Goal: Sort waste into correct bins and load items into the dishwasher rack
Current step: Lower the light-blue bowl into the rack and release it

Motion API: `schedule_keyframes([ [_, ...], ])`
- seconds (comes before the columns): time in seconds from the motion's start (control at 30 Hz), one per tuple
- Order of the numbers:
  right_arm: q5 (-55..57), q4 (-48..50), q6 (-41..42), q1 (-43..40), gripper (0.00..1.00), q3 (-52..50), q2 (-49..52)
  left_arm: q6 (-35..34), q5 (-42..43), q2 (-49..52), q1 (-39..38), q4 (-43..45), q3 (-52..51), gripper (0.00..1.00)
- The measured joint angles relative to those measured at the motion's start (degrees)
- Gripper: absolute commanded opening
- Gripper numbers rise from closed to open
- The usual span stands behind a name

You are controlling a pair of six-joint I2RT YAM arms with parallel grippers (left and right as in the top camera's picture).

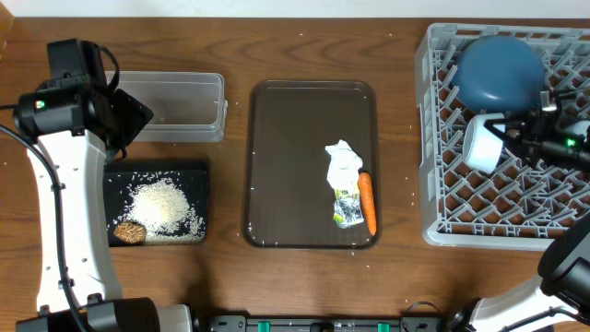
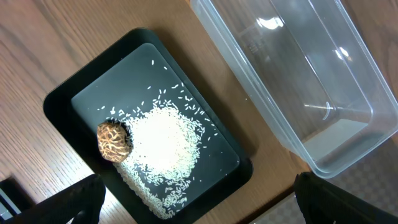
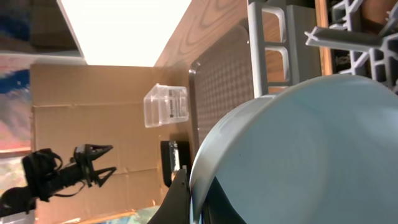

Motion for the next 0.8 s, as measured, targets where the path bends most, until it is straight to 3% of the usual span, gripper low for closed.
schedule_keyframes([
  [0.3, 0.09, -0.68, -1.77, -0.39, 0.01, -0.44, 0.00, 0.00, -0.02, 0.00, 0.00, 0.00, 0.00, 0.98],
  [0.5, 4.83, 1.07, 2.45, -2.58, 0.02, -0.42, -0.85, 0.00, -0.02, 0.00, 0.00, 0.00, 0.00, 0.98],
  [0.67, 13.81, 2.60, 8.04, -2.97, 0.15, -0.07, -2.60, 0.00, -0.02, 0.00, 0.00, 0.00, 0.00, 0.98],
  [0.8, 29.44, 2.01, 12.94, -3.41, 0.29, 0.04, -5.35, 0.00, -0.02, 0.00, 0.00, 0.00, 0.00, 0.98],
])
